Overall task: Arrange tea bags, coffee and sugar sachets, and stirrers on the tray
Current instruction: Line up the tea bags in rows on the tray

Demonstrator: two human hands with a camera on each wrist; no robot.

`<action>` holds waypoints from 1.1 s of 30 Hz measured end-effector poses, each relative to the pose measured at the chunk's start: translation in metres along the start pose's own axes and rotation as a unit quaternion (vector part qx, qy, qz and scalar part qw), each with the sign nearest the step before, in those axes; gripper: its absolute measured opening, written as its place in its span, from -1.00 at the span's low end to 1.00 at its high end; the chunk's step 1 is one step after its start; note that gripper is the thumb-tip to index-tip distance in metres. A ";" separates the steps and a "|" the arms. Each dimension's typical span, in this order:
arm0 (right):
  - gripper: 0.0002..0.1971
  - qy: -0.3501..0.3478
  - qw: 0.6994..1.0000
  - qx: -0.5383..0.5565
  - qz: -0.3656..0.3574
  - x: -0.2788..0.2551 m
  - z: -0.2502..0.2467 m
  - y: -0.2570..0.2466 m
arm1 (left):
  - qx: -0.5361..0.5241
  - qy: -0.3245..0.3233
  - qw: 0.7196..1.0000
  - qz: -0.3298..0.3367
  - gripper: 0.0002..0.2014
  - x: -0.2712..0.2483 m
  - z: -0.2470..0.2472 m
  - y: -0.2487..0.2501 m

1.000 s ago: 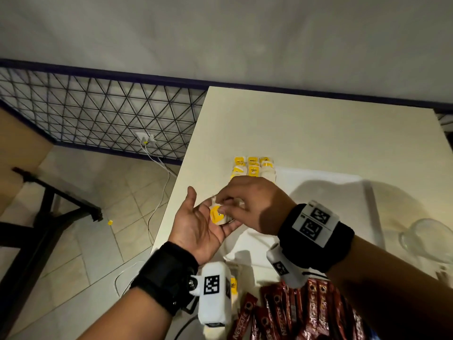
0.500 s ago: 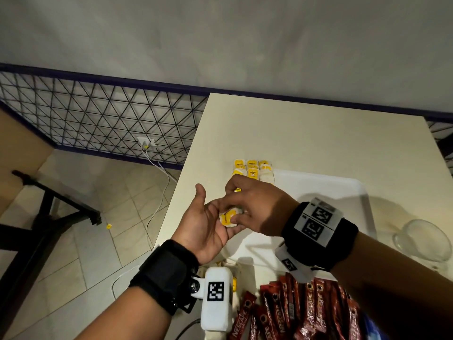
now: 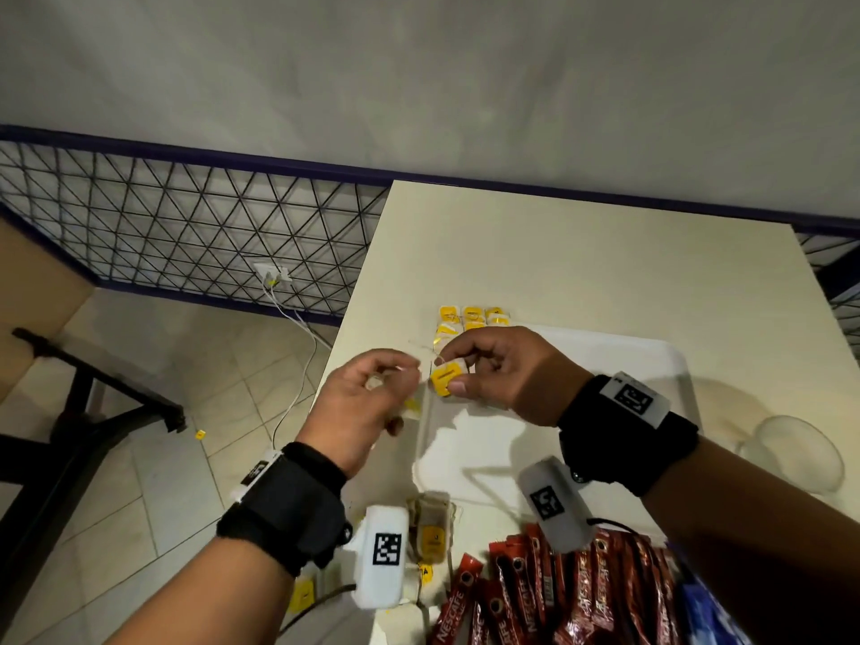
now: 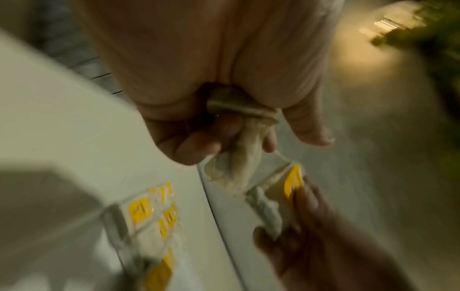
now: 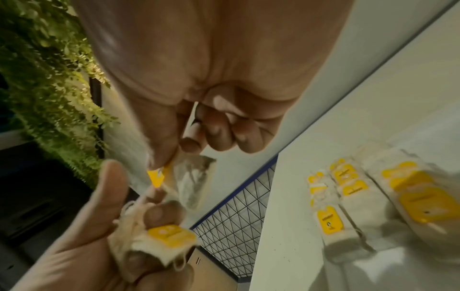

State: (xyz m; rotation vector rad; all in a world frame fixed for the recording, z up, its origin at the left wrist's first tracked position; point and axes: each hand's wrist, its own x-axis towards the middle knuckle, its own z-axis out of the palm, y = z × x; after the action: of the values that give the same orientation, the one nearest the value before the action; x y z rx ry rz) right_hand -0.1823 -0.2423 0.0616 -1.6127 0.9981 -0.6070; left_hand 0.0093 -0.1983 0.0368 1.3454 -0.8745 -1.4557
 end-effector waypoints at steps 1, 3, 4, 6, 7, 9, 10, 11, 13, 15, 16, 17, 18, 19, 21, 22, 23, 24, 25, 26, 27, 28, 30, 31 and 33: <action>-0.77 0.001 1.000 0.013 0.001 0.000 0.000 0.000 | 0.067 -0.032 0.997 0.035 -0.89 0.000 0.000 0.003; -0.80 0.004 1.000 0.023 -0.003 0.000 0.000 -0.001 | 0.155 -0.067 0.982 0.079 -0.81 0.002 0.003 0.004; -0.82 0.007 1.000 0.018 -0.006 0.000 -0.001 -0.002 | 0.196 -0.063 0.973 0.109 -0.86 0.004 0.005 0.004; -0.88 0.021 0.999 -0.023 -0.014 0.001 -0.002 -0.005 | 0.274 -0.045 0.946 0.169 -0.94 0.006 0.007 0.005; -0.90 0.030 0.997 -0.061 -0.022 0.002 -0.003 -0.006 | 0.297 -0.042 0.936 0.184 -0.93 0.009 0.007 0.005; -0.93 0.032 0.991 -0.126 -0.036 0.005 -0.005 -0.007 | 0.349 -0.049 0.916 0.192 -0.86 0.013 0.008 0.004; -0.94 0.028 0.989 -0.143 -0.032 0.007 -0.007 -0.006 | 0.371 -0.053 0.908 0.189 -0.85 0.015 0.008 0.003; -0.94 0.023 0.988 -0.153 -0.022 0.009 -0.008 -0.006 | 0.381 -0.055 0.905 0.182 -0.87 0.016 0.010 0.002; -0.92 0.020 0.983 -0.181 -0.005 0.012 -0.012 -0.006 | 0.376 -0.051 0.910 0.165 -0.94 0.020 0.012 0.001; -0.91 0.030 0.979 -0.204 0.003 0.015 -0.015 -0.004 | 0.361 -0.044 0.921 0.141 -0.95 0.023 0.010 -0.001; -0.91 0.037 0.975 -0.217 0.002 0.017 -0.016 -0.001 | 0.360 -0.040 0.923 0.131 -0.92 0.024 0.007 -0.003; -0.92 0.042 0.970 -0.238 0.000 0.019 -0.016 0.005 | 0.361 -0.035 0.924 0.121 -0.90 0.025 0.002 -0.005; -0.93 0.045 0.964 -0.262 -0.001 0.022 -0.016 0.013 | 0.365 -0.028 0.924 0.113 -0.89 0.025 -0.002 -0.007; -0.94 0.049 0.957 -0.285 0.002 0.026 -0.015 0.024 | 0.371 -0.023 0.922 0.104 -0.89 0.026 -0.007 -0.009; -0.94 0.050 0.945 -0.323 0.022 0.030 -0.012 0.045 | 0.384 -0.019 0.919 0.090 -0.90 0.025 -0.014 -0.012; -0.92 0.043 0.939 -0.341 0.033 0.032 -0.010 0.056 | 0.387 -0.017 0.918 0.084 -0.91 0.025 -0.017 -0.014; -0.90 0.028 0.933 -0.356 0.041 0.034 -0.009 0.064 | 0.389 -0.015 0.918 0.079 -0.93 0.025 -0.020 -0.016; -0.90 0.004 0.930 -0.364 0.053 0.036 -0.007 0.072 | 0.388 -0.013 0.919 0.073 -0.93 0.026 -0.022 -0.018; -0.90 -0.027 0.929 -0.362 0.070 0.038 -0.005 0.077 | 0.388 -0.011 0.919 0.067 -0.93 0.026 -0.024 -0.019; -0.89 -0.060 0.928 -0.357 0.092 0.040 -0.004 0.080 | 0.388 -0.010 0.920 0.061 -0.93 0.025 -0.026 -0.021; -0.88 -0.087 0.925 -0.352 0.112 0.044 -0.003 0.084 | 0.388 -0.009 0.920 0.056 -0.92 0.025 -0.028 -0.022; -0.86 -0.101 0.921 -0.353 0.130 0.047 -0.003 0.087 | 0.386 -0.008 0.921 0.051 -0.93 0.025 -0.029 -0.024; -0.84 -0.097 0.907 -0.376 0.166 0.054 -0.003 0.094 | 0.380 -0.006 0.924 0.044 -0.93 0.025 -0.032 -0.025; -0.85 -0.084 0.900 -0.386 0.184 0.057 -0.004 0.098 | 0.380 -0.005 0.924 0.043 -0.93 0.025 -0.034 -0.025; -0.90 -0.058 0.890 -0.401 0.207 0.063 -0.007 0.104 | 0.382 -0.004 0.923 0.043 -0.94 0.025 -0.036 -0.026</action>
State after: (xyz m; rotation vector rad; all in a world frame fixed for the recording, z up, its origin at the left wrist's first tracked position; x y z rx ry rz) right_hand -0.1859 -0.3045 -0.0425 -2.0046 1.5647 0.2490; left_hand 0.0415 -0.2113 -0.0004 1.8205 -1.5857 -1.0750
